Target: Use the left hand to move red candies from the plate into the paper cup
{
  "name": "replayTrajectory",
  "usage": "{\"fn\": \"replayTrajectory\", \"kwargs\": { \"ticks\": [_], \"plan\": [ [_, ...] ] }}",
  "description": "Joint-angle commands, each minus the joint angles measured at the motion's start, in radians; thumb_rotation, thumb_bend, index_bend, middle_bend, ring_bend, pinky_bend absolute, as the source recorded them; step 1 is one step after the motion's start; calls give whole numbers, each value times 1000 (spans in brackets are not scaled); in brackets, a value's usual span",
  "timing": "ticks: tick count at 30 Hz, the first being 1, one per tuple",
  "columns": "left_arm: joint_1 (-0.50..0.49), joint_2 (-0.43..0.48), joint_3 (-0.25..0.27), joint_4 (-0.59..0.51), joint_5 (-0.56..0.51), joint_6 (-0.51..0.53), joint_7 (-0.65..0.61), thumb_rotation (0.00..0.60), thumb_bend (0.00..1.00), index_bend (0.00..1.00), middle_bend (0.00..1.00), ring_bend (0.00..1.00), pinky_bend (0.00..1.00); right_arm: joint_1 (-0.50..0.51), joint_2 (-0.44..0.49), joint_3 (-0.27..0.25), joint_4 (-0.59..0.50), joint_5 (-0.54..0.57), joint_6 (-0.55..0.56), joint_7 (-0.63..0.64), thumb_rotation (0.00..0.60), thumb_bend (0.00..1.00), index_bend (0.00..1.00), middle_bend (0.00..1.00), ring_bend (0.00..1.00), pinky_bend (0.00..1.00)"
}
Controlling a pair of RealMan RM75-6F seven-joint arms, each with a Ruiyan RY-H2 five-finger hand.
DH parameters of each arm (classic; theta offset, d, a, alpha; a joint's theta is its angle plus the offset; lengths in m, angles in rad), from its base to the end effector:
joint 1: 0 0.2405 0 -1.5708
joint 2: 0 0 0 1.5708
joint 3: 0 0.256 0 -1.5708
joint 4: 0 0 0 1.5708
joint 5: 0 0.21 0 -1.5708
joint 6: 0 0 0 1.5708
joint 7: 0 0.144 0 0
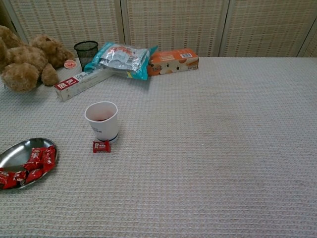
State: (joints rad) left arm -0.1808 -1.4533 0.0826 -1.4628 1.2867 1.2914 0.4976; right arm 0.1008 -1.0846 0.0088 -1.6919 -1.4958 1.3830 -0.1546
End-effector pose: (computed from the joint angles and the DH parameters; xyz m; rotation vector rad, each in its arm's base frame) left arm -0.3232 0.1732 0.0257 -1.6532 -0.9001 -0.4487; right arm -0.3042 -0.1746 0.1437 1.5180 -0.9112 0.7481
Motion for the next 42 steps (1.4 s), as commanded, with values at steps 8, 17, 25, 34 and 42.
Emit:
{"fn": "replayTrajectory", "kwargs": {
  "ticks": [8,17,25,34,42],
  "plan": [
    [5,-5,-17,10,-1,3,15,600,342,75,175,627,959,2,-1,0,1,4,-6,-1,600,84,0,0,0,0],
    [7,-13,-24,31,-2,-12,9,600,342,179,254,628,957,2,-1,0,-1,7,-8,-5,600,84,0,0,0,0],
    [19,-25,-24,44,25,17,12,600,341,351,328,633,958,2,0,0,-2,6,-8,-3,600,84,0,0,0,0],
    [32,-43,-22,70,50,36,14,600,351,422,372,640,959,1,-1,0,-3,8,-7,-7,600,84,0,0,0,0],
    [40,-60,-17,96,70,46,16,600,378,484,465,649,967,4,-2,1,-2,14,-13,-10,600,84,0,0,0,0]
  ]
}}
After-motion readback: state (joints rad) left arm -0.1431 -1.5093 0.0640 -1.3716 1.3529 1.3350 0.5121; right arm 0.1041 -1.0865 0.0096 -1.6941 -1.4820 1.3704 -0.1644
